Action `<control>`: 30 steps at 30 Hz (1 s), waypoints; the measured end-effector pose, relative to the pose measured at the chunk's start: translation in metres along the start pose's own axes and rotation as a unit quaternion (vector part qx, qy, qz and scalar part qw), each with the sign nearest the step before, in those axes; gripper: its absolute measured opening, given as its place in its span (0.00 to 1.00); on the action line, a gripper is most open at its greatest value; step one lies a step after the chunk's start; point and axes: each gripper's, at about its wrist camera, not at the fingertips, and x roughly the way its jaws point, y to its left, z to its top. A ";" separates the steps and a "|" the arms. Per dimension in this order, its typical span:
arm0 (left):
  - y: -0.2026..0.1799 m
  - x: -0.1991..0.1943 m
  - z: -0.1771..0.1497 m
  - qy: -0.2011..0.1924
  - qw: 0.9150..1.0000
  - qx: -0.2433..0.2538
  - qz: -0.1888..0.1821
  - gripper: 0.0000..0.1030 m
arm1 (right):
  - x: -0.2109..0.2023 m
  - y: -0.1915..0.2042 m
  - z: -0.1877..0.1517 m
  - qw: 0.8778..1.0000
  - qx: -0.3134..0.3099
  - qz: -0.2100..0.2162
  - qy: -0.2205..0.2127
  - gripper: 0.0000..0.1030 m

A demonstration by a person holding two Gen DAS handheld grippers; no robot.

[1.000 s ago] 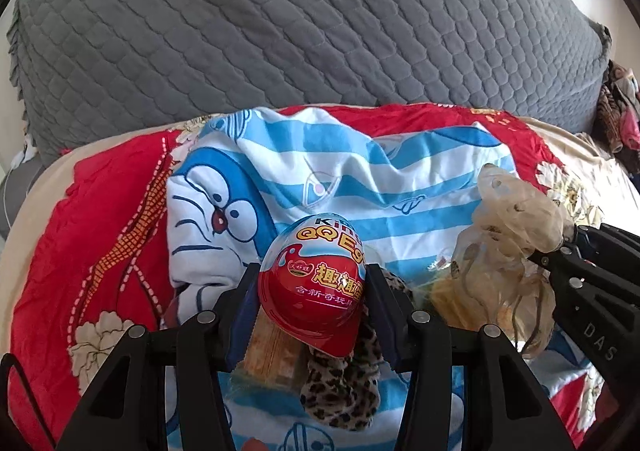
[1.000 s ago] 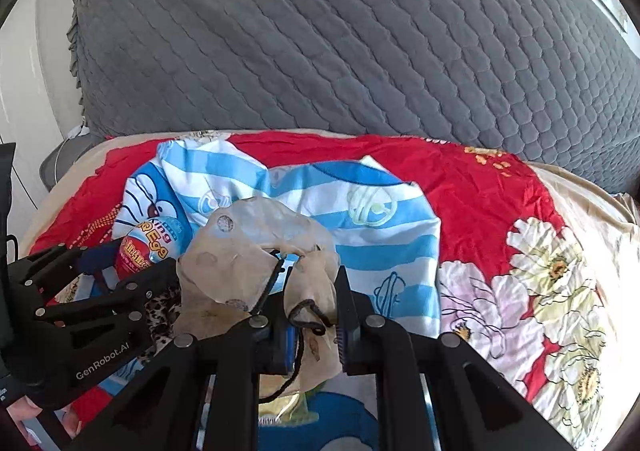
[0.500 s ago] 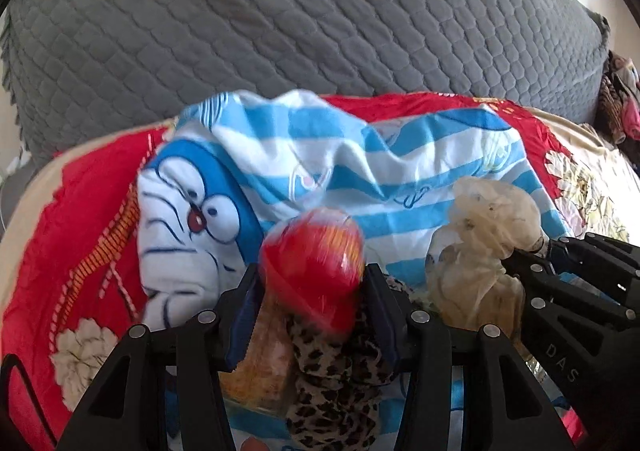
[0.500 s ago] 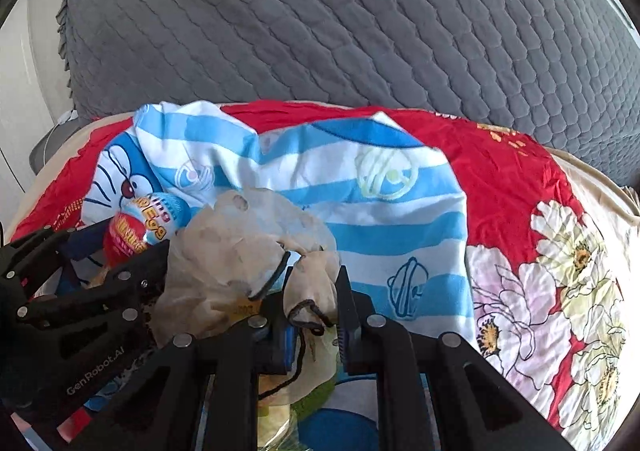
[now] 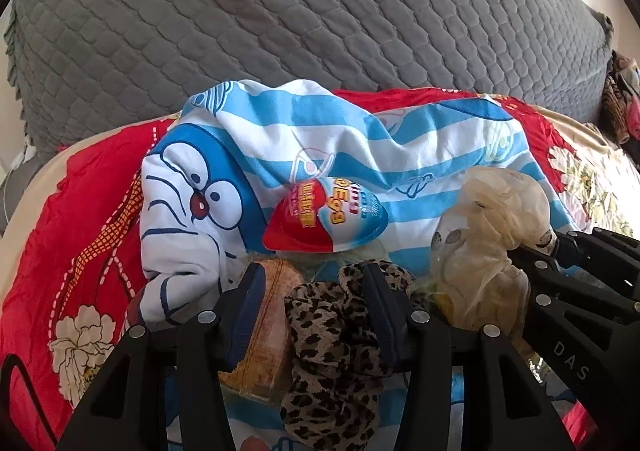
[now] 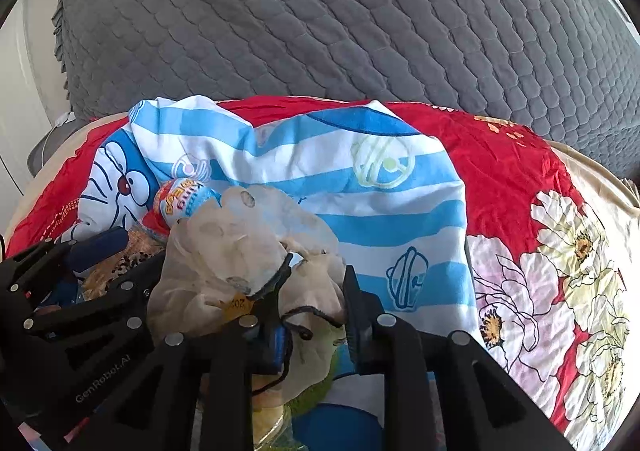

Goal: Organize objects
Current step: 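Open the left tool to release the egg while the right tool releases the pink scrunchie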

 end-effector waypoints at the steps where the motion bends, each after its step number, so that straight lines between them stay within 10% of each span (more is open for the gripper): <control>1: 0.000 -0.001 0.000 0.000 1.000 -0.002 0.000 0.51 | -0.001 -0.001 -0.001 1.000 0.002 0.000 0.000 0.26; 17: 0.007 -0.025 -0.004 0.005 1.000 -0.005 0.007 0.64 | -0.025 -0.017 -0.003 1.000 0.014 -0.001 0.004 0.59; 30: 0.014 -0.042 -0.008 -0.003 1.000 -0.012 0.010 0.64 | -0.046 -0.016 0.008 1.000 0.019 0.004 -0.005 0.65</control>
